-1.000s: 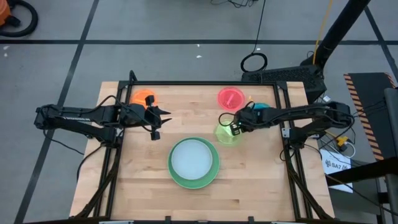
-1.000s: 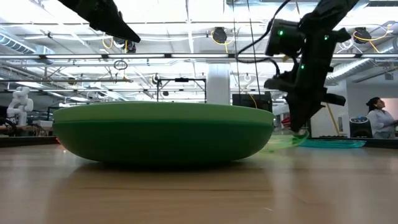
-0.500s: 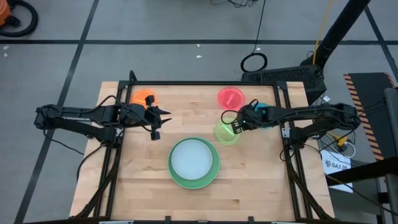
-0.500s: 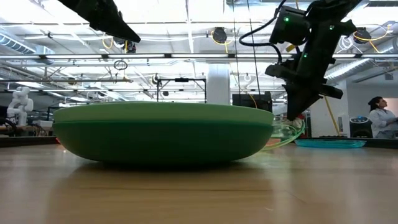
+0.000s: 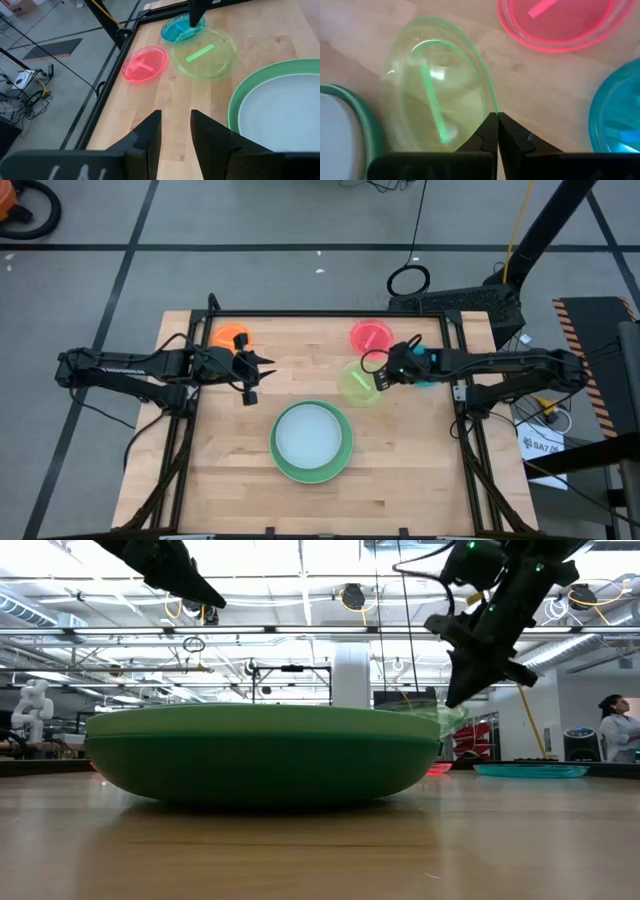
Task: Stack plastic plates
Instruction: Stack the small green plate on the large light blue plate
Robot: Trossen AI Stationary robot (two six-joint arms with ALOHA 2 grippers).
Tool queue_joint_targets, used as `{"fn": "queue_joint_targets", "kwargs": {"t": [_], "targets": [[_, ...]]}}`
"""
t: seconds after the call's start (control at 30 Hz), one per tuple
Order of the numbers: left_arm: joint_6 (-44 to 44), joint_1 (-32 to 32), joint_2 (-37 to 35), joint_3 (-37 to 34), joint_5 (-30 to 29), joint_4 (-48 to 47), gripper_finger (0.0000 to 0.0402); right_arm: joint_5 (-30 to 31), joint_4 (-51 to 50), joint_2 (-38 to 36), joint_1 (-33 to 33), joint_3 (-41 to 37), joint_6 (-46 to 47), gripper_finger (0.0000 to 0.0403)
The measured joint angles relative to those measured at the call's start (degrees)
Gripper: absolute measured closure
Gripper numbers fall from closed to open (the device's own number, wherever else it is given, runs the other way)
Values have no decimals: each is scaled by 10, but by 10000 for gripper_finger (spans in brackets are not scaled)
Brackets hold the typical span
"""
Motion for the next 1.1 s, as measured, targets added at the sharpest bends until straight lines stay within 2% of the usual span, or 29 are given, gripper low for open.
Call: {"fn": "queue_joint_targets", "kwargs": {"t": [0.2, 0.4, 0.6, 0.87, 1.1], "targets": [[0, 0, 0, 0, 0, 0, 291, -22, 36, -16, 0, 0, -12, 403], [2, 0, 0, 0, 0, 1, 291, -73, 144, 5, 18, 0, -30, 403], [2, 0, 0, 0, 0, 1, 291, -94, 254, 58, 41, 0, -34, 403], [4, 0, 0, 0, 0, 6, 291, -137, 347, 146, 55, 0, -22, 403], [6, 0, 0, 0, 0, 10, 291, -155, 359, 194, 55, 21, -19, 403]]}}
